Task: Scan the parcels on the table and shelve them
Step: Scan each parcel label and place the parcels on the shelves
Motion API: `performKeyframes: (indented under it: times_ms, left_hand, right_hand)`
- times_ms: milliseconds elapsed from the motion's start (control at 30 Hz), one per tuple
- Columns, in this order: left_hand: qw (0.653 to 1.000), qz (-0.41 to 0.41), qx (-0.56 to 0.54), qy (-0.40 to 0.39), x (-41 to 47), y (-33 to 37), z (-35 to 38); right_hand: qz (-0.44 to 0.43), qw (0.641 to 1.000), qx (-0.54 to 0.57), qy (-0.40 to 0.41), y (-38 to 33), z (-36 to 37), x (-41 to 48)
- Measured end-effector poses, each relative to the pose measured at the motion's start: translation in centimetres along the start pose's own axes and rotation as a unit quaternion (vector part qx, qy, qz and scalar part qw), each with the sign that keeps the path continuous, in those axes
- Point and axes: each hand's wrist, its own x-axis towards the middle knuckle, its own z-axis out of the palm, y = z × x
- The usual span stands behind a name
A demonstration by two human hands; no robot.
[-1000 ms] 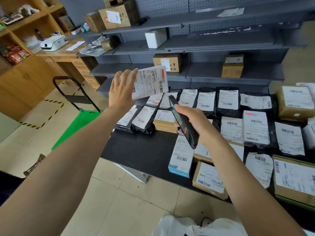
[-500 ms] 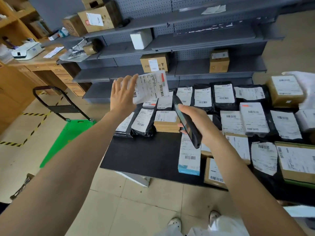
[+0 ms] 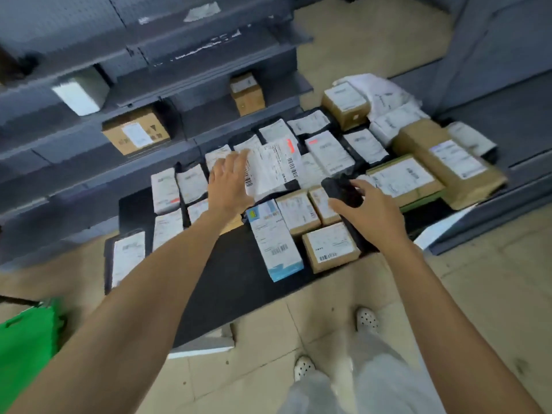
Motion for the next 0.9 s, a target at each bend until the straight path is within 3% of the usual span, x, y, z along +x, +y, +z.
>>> performKeyframes:
  times_ms: [233,433,600,700,900]
  left_hand:
    - [0.985,0.169,-0.022,-0.025,2.9,15.9,2.7]
    - [0.964,0.260,-0.048,-0.031,3.2,34.5,5.3]
    - [0.930,0.359,-0.075,-0.018,1.0,52.9,7.6]
    - [0.901,0.417,-0.102,-0.054,-0.9,63.1,8.0]
    - [0.862,0.492,-0.102,-0.067,-2.5,77.4,9.2]
  right_hand:
    - [0.087,0.990,0.009,0.109,8.8,-8.7,-4.1]
    - [0.133,0.967,0.048,0.214,18.6,-19.3,-7.7]
    - [0.184,0.937,0.051,0.293,28.2,-30.2,-12.1]
    - [0.224,0.912,0.050,0.340,33.2,-35.4,-14.7]
    - [0.273,0.868,0.081,0.406,41.2,-42.2,-17.8]
